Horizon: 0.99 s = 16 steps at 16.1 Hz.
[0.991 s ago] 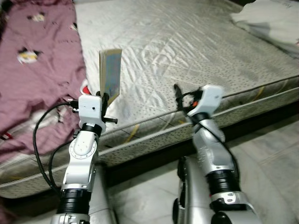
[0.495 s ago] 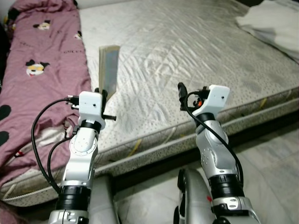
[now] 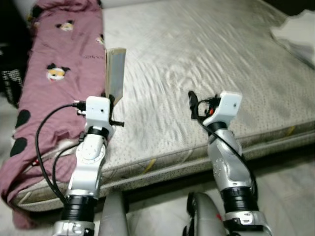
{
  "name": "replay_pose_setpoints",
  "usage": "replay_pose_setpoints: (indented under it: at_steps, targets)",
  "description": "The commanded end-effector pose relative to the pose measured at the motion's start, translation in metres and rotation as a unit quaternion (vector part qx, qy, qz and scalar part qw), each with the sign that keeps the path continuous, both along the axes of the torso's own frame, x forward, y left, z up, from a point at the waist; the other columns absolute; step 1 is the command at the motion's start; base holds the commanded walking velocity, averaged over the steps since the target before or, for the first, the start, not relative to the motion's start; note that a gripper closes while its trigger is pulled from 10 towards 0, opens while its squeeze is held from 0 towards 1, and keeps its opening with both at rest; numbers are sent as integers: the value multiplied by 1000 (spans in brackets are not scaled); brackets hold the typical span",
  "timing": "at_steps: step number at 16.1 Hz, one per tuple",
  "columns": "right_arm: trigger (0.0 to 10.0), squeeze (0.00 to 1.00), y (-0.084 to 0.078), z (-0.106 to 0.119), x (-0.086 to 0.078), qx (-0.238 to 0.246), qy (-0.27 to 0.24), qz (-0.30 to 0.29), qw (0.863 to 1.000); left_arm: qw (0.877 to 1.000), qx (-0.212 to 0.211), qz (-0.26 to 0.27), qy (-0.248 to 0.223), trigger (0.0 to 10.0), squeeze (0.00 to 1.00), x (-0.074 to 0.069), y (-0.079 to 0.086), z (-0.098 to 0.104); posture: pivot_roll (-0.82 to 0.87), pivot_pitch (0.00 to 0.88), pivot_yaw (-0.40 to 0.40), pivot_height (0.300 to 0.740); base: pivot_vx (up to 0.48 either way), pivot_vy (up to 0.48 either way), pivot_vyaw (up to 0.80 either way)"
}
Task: Clean up the room
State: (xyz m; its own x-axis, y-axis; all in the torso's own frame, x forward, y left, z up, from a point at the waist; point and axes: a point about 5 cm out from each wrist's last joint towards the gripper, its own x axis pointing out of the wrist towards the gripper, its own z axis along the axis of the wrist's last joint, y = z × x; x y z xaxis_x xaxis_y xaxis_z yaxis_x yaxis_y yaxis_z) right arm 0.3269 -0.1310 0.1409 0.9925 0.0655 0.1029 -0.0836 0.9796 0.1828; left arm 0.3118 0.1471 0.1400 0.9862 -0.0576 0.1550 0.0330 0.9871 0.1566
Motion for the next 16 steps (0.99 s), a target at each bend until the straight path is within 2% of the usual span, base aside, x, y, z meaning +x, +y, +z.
replay_pose_setpoints:
  at_steps: [1, 5, 8, 12, 16]
  targets:
    - [10000, 0, 4, 7, 1, -7, -13, 4, 1000, 999, 4, -12, -32, 10000, 0, 2, -2, 15, -9, 0, 41, 697, 0, 0, 0]
    - [10000, 0, 0, 6, 2, -17, -9, -4, 1000, 1000, 0, -10, -29, 10000, 0, 1, -4, 12, -6, 0, 35, 740, 0, 0, 0]
    - [10000, 0, 0, 5, 2, -26, -6, -14, 1000, 999, 6, -10, -32, 10000, 0, 0, -4, 13, 1, 0, 33, 740, 0, 0, 0]
    - [10000, 0, -8, -2, 2, -40, 6, -34, 999, 998, 27, -43, -32, 10000, 0, 1, -12, 15, 9, 0, 24, 740, 0, 0, 0]
    - [10000, 0, -9, -3, 2, -48, 6, -36, 998, 999, 9, -48, -23, 10000, 0, 0, -11, 14, 7, 0, 27, 740, 0, 0, 0]
